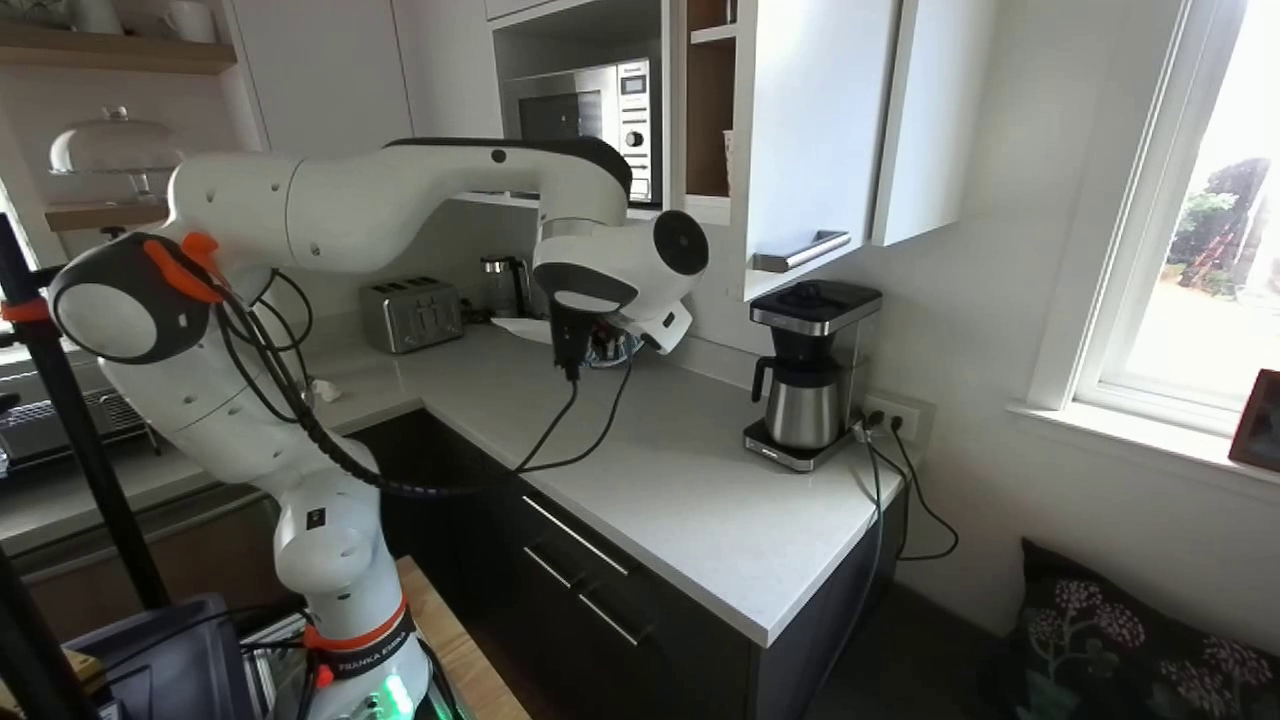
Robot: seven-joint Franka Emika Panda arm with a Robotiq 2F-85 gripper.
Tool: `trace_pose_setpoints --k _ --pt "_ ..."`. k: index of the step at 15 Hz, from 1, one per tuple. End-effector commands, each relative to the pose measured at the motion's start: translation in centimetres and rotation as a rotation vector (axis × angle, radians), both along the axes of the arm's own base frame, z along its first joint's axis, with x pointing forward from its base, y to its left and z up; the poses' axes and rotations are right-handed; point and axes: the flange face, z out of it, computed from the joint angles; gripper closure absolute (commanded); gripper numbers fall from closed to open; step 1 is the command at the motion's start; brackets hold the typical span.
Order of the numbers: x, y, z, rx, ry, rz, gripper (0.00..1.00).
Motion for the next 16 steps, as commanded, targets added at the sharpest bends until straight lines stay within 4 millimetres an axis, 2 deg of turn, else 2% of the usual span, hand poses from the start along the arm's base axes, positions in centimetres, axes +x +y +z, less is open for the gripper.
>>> trace_pose_setpoints --k 1,6,12,13,14,16 --pt "-0.2 -0.6 -4.4 -0.022 -0.008 -0.049 1.00" --pt "1.0 -1.5 -9.5 -0.080 -0.042 -0.102 1.00" --pt "2.0 -2.5 -13.9 -0.137 -0.056 -0.142 1.00" --pt "2.1 -2.6 -14.2 -0.097 -0.040 -0.154 1.00" --pt "2.0 -2.5 -13.0 -0.119 -0.039 -0.141 0.99" --pt "2.2 -2.6 -13.7 -0.106 -0.026 -0.147 0.99"
